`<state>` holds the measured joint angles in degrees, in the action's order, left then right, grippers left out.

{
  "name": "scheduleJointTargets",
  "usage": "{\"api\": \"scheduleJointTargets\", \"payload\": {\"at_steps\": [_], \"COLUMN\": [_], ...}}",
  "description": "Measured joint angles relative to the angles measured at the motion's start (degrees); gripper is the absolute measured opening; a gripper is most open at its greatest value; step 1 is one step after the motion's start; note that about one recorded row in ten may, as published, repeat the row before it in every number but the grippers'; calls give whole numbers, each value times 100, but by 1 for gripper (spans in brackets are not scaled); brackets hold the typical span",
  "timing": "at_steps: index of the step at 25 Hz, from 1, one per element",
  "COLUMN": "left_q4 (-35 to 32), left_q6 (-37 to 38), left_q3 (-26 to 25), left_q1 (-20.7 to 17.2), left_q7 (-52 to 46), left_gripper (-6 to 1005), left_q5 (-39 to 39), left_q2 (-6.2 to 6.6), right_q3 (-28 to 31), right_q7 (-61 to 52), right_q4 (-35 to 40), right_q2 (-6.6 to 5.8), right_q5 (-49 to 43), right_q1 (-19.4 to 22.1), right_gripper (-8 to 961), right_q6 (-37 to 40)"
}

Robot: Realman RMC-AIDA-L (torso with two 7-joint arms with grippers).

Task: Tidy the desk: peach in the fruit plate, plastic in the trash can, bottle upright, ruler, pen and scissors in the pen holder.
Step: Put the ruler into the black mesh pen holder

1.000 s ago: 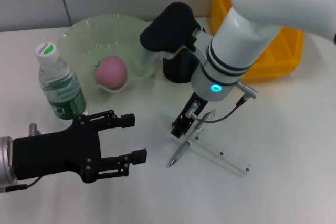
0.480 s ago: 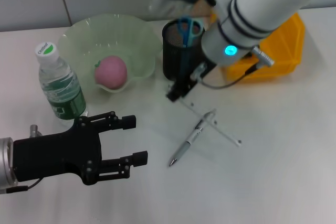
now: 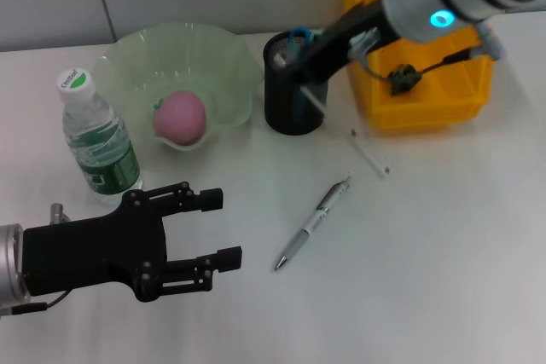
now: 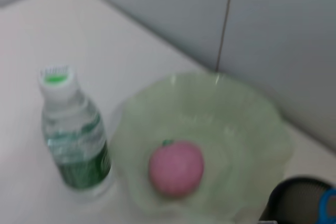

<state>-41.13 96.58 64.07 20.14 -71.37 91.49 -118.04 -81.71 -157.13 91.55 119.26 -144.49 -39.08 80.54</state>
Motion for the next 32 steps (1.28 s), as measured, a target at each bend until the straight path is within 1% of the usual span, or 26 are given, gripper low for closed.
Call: {"api": "scheduleJointTargets", "payload": {"at_steps": [2, 4, 5, 8, 9, 10, 12, 13, 15, 18, 19, 20, 24, 25, 26, 28, 29, 30, 32], "left_q4": [0, 0, 0, 1, 6, 6, 8, 8, 9, 9, 9, 9, 9, 9, 9, 9, 9, 9, 10], "left_q6": [1, 1, 1, 1, 1, 1, 1, 0, 0, 0, 0, 0, 0, 0, -1, 0, 0, -1, -2], "left_q3": [0, 0, 0, 0, 0, 0, 0, 0, 0, 0, 0, 0, 0, 0, 0, 0, 0, 0, 0], "left_q1": [4, 6, 6, 7, 7, 7, 8, 7, 6, 0, -1, -1, 0, 0, 1, 0, -1, 0, 0], "left_q7": [-2, -4, -4, -4, -5, -5, -4, -3, -2, -1, 0, 0, 1, 1, 1, 1, 1, 1, 1], "left_gripper": [770, 770, 770, 770, 770, 770, 770, 770, 770, 770, 770, 770, 770, 770, 770, 770, 770, 770, 770], "left_q5": [-1, -2, -2, -7, -8, -8, -11, -13, -23, -31, -31, -31, -31, -31, -31, -31, -31, -32, -33], "left_q2": [0, 0, 0, 0, 0, 0, -2, -4, -9, -9, -9, -9, -9, -9, -9, -9, -8, -9, -9], "right_q3": [33, 201, 201, 382, 517, 517, 681, 681, 779, 917, 1040, 1040, 1294, 1294, 1347, 1374, 1428, 1428, 1505], "right_q7": [25, 202, 202, 464, 723, 723, 1172, 1172, 1500, 2056, 2448, 2448, 3306, 3306, 3638, 3834, 4201, 4201, 4554], "right_q4": [71, 204, 204, 216, 192, 192, 150, 150, 84, -136, -391, -391, -1038, -1038, -1231, -1341, -1516, -1516, -1712], "right_q2": [3, 7, 7, 3, 2, 2, 1, 1, 0, 0, -4, -4, -8, -8, -9, -9, -9, -9, -9], "right_q5": [51, 418, 418, 822, 1131, 1131, 1578, 1578, 1885, 2469, 2964, 2964, 3822, 3822, 4024, 4146, 4347, 4347, 4556], "right_q1": [63, 259, 259, 393, 496, 496, 648, 648, 748, 860, 895, 895, 872, 872, 861, 857, 852, 852, 839], "right_gripper": [391, 391, 391, 391, 391, 391, 391, 391, 391, 390, 390, 390, 390, 390, 390, 390, 390, 390, 390], "right_q6": [-43, -285, -285, -531, -710, -710, -983, -983, -1189, -1471, -1637, -1637, -1952, -1952, -2075, -2141, -2227, -2227, -2301]}}
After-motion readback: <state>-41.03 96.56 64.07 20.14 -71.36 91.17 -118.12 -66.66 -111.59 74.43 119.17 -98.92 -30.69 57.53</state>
